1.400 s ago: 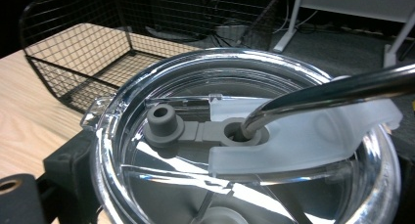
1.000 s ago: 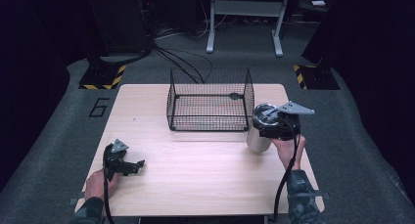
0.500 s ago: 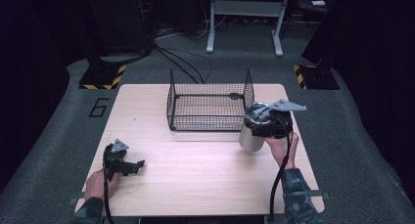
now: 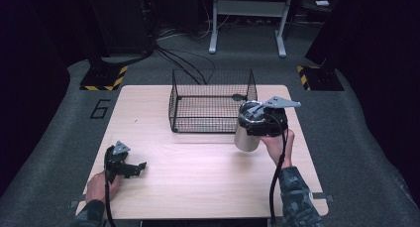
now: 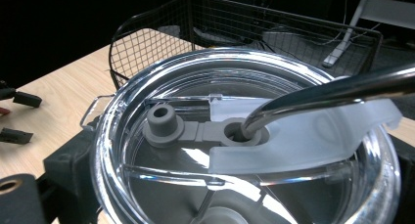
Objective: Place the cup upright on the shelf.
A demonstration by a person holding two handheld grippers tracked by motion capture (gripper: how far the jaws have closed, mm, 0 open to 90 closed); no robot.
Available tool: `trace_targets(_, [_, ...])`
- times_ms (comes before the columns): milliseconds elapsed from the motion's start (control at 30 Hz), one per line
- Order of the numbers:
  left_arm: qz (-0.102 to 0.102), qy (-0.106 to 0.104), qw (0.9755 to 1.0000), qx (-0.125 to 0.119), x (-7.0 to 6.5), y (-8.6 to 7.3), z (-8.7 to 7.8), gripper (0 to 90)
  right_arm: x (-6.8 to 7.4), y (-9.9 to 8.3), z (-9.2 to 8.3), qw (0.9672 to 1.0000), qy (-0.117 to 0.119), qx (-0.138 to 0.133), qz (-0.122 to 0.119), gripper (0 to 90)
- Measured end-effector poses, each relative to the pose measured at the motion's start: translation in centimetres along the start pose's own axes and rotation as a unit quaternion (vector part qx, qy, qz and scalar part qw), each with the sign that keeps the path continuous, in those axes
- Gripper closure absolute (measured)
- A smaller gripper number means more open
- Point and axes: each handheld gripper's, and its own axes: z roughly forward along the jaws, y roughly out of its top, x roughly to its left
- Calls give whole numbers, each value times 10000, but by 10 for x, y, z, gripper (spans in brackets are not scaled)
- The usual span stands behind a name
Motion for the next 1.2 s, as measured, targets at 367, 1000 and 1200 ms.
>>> trace_targets(367, [1,1,10000,1,0,0,0,0,8,14,8,9999,142,16,-29,39])
trace_targets(1000, [-19,8,10000,-8,-1,0,0,0,13,50,13,9995,291,-72,-71,39])
trace_targets(1200, [5,2,10000,2,0,0,0,0,11,68,17,9995,259,-151,-110,39])
